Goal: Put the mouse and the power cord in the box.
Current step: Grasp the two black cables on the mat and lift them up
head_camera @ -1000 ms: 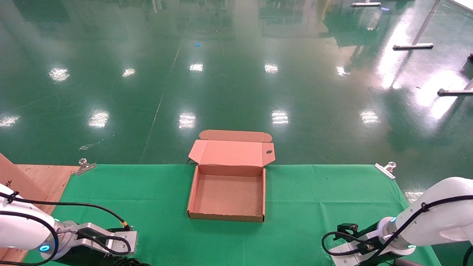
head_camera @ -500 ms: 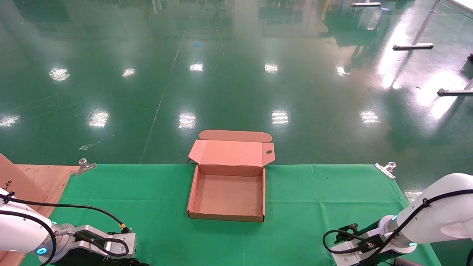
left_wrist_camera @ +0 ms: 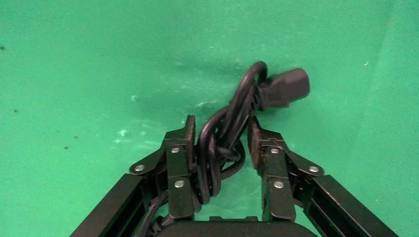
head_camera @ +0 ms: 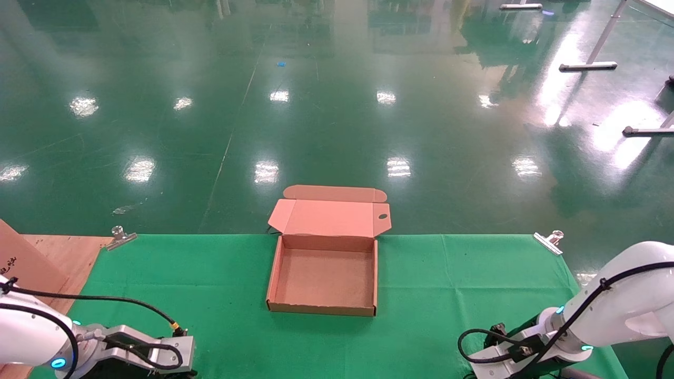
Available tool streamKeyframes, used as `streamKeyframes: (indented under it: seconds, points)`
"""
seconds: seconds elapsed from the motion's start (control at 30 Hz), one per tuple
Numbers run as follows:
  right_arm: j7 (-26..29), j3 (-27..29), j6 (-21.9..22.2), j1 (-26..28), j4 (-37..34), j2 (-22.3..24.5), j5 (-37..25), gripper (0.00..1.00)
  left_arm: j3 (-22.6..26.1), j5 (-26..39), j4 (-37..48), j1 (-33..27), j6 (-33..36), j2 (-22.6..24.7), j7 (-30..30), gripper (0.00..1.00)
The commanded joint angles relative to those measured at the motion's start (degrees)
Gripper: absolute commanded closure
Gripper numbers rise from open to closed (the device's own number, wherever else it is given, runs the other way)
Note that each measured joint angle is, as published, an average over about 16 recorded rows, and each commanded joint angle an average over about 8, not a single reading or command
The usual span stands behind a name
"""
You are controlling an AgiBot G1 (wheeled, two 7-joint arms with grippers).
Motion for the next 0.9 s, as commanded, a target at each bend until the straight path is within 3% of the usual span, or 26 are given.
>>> streamKeyframes:
  seconds: [0.03,0.57,0.9]
  points:
    - [-0.06,0.07,-0.15,-0.09,-0.31,0.04,0.16,1.0,-0.13,-0.21,0.5,0.18,0.0,-0.01,0.39,1.0]
    - [-0.31,1.45,-3.65,2.56,1.83,2.12,2.35,1.0,-0.58,-0.84,1.72,-3.76,3.02,-1.48,2.03,1.0]
    - [2.82,4.82,-12.19,8.11,15.05,8.18,7.37,1.0,-0.4,-0.14,-5.53,-13.59,9.47,-3.76,-0.69,1.0]
